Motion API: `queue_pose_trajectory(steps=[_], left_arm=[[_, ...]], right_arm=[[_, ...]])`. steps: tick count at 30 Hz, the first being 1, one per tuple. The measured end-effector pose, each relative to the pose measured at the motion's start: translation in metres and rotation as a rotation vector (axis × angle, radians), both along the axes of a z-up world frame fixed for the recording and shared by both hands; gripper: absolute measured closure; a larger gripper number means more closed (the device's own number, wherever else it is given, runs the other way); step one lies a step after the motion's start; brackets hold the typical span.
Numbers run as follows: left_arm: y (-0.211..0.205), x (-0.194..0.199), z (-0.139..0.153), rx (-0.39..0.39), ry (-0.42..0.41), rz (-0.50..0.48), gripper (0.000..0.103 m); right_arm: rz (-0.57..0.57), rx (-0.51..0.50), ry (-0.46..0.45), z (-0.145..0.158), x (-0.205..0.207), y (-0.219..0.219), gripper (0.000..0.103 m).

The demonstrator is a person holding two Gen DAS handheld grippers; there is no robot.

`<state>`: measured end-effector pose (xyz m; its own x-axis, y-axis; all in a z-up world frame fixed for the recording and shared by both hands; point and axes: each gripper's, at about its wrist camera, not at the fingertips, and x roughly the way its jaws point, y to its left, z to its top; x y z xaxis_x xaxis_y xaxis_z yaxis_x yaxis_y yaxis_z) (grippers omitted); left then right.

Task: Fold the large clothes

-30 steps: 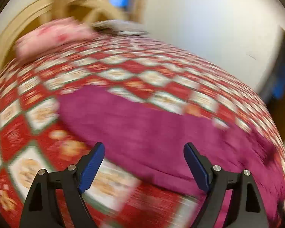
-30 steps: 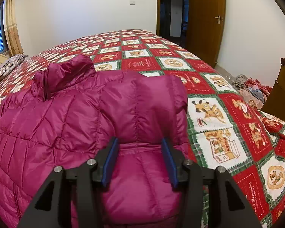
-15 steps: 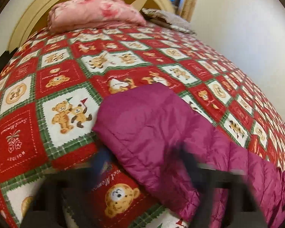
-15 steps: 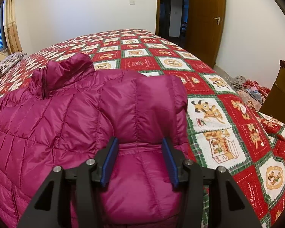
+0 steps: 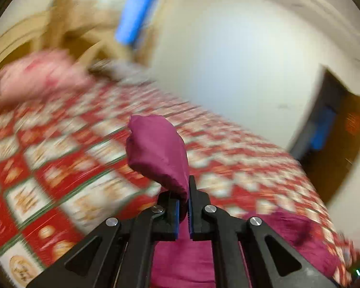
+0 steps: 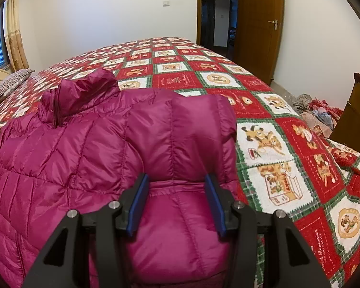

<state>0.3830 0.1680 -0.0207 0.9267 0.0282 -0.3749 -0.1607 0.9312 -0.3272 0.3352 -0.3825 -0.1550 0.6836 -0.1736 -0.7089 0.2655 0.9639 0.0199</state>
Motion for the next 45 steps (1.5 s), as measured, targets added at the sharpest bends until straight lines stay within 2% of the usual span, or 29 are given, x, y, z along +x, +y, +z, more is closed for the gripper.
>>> queue_pose_trajectory(steps=[2, 5, 7, 10, 14, 16, 18, 19, 21, 24, 28, 32, 34, 36, 38, 39, 40, 41, 43, 45], left_arm=[[-0.051, -0.003, 0.021, 0.06, -0.059, -0.12, 0.099], [-0.113, -0.011, 0.035, 0.121, -0.114, -0.281, 0.099], [-0.154, -0.017, 0.035, 0.133, -0.131, -0.406, 0.099], [-0.21, -0.02, 0.019, 0.15, -0.102, -0.536, 0.099], [-0.267, -0.02, -0.024, 0.22, -0.024, -0.652, 0.098], [-0.287, -0.015, -0.048, 0.232, 0.085, -0.729, 0.098], [-0.296, -0.01, -0.071, 0.202, 0.226, -0.808, 0.096], [-0.296, -0.012, -0.079, 0.184, 0.271, -0.822, 0.096], [-0.29, -0.015, -0.084, 0.172, 0.305, -0.806, 0.095], [-0.28, -0.029, -0.081, 0.217, 0.302, -0.742, 0.093], [-0.266, -0.049, -0.074, 0.203, 0.31, -0.724, 0.091], [-0.258, -0.073, -0.082, 0.272, 0.32, -0.705, 0.086], [-0.255, -0.075, -0.086, 0.291, 0.321, -0.693, 0.08], [-0.244, -0.075, -0.088, 0.287, 0.321, -0.656, 0.054], [-0.237, -0.07, -0.088, 0.258, 0.312, -0.617, 0.041], [-0.237, -0.067, -0.088, 0.241, 0.303, -0.618, 0.04], [-0.239, -0.063, -0.087, 0.238, 0.301, -0.623, 0.04], [-0.242, -0.057, -0.088, 0.244, 0.308, -0.622, 0.039], [-0.247, -0.049, -0.09, 0.248, 0.336, -0.606, 0.039], [-0.247, -0.051, -0.094, 0.238, 0.355, -0.607, 0.039]], right_arm=[[-0.001, 0.006, -0.003, 0.0, 0.0, 0.0, 0.052], [-0.002, 0.02, -0.01, 0.0, -0.001, -0.002, 0.052], [-0.003, 0.033, -0.015, 0.0, -0.001, -0.003, 0.052], [-0.005, 0.05, -0.022, -0.001, -0.002, -0.006, 0.052], [-0.004, 0.061, -0.028, -0.001, -0.002, -0.007, 0.05], [-0.002, 0.071, -0.032, -0.001, -0.003, -0.008, 0.049], [-0.001, 0.078, -0.034, -0.001, -0.003, -0.008, 0.048], [0.0, 0.083, -0.036, -0.001, -0.003, -0.009, 0.047], [0.001, 0.089, -0.038, -0.001, -0.003, -0.01, 0.047], [0.001, 0.09, -0.038, -0.001, -0.003, -0.01, 0.047], [0.002, 0.087, -0.034, -0.001, -0.003, -0.009, 0.046], [0.009, 0.067, -0.014, 0.002, -0.002, -0.006, 0.045], [0.021, 0.069, -0.017, 0.009, -0.007, -0.006, 0.045], [0.003, 0.082, -0.056, 0.022, -0.02, -0.007, 0.044], [-0.005, 0.147, -0.097, 0.035, -0.033, -0.01, 0.042], [0.007, 0.201, -0.117, 0.042, -0.039, -0.011, 0.041], [0.027, 0.274, -0.144, 0.05, -0.046, -0.011, 0.034], [0.044, 0.336, -0.168, 0.056, -0.052, -0.011, 0.023], [0.076, 0.43, -0.197, 0.064, -0.06, -0.008, 0.013], [0.11, 0.487, -0.185, 0.064, -0.06, 0.0, 0.012]])
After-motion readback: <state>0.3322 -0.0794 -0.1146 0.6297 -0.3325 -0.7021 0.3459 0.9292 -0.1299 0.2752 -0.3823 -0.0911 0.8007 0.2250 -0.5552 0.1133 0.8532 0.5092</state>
